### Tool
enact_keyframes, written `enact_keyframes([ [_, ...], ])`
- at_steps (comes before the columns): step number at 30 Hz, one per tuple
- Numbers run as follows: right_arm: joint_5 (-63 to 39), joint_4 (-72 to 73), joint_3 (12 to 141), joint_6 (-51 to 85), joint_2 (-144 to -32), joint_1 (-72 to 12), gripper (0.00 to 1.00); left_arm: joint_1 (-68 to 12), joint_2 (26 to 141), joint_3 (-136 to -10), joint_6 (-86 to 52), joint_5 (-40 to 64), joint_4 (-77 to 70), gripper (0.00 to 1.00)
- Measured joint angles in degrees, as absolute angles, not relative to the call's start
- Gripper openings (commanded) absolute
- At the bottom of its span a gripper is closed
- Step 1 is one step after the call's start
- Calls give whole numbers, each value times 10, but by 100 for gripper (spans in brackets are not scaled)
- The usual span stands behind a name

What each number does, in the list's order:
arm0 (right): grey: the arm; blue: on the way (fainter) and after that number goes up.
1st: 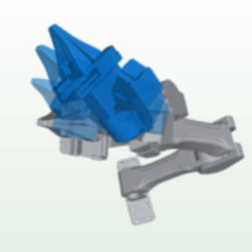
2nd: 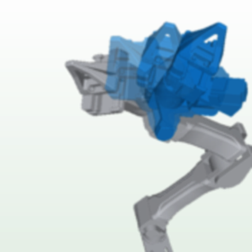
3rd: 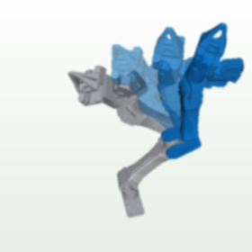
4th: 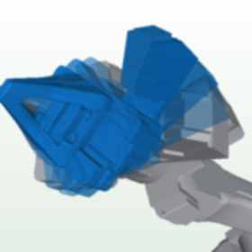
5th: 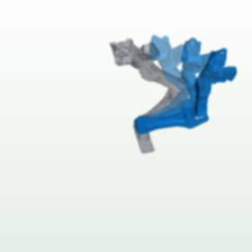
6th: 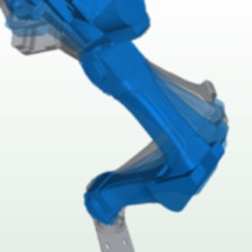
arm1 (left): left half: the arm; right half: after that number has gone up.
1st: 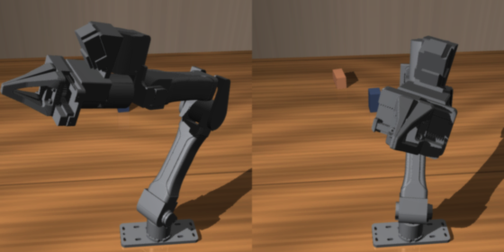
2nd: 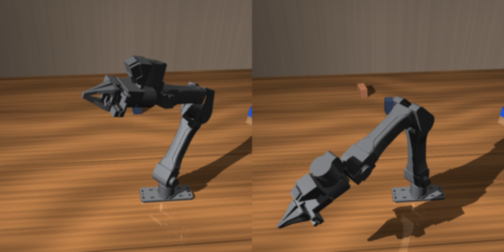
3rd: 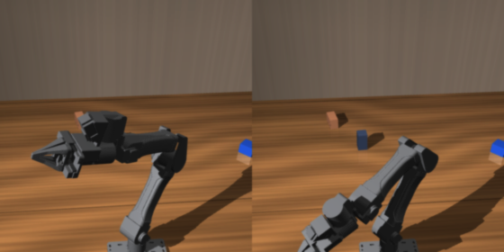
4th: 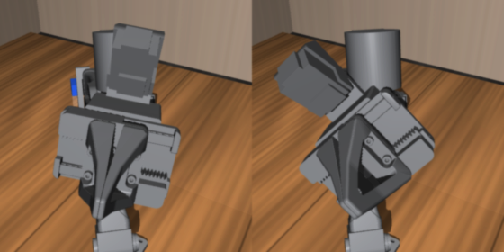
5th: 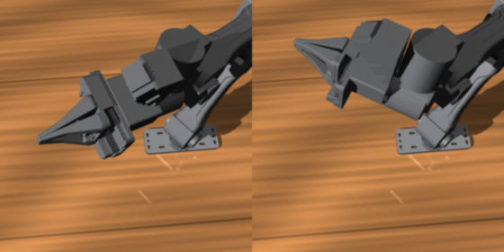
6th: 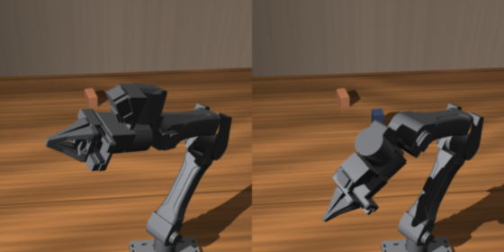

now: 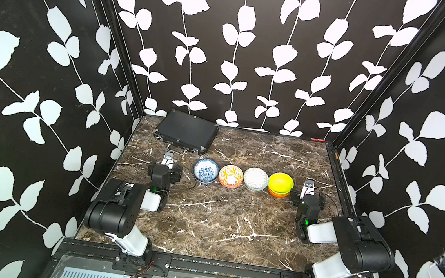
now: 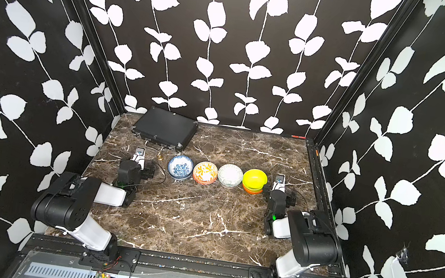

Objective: Stack the bowls
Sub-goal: Reset both arms

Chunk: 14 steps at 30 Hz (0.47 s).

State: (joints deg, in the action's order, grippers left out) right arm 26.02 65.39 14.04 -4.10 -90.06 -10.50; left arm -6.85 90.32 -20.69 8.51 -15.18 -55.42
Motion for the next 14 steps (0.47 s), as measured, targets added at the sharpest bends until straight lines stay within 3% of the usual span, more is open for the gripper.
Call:
enact_keyframes([
  [14,261,654,142,-41,-901,-105,99,-69,903,-207,84,-143,-556,99],
])
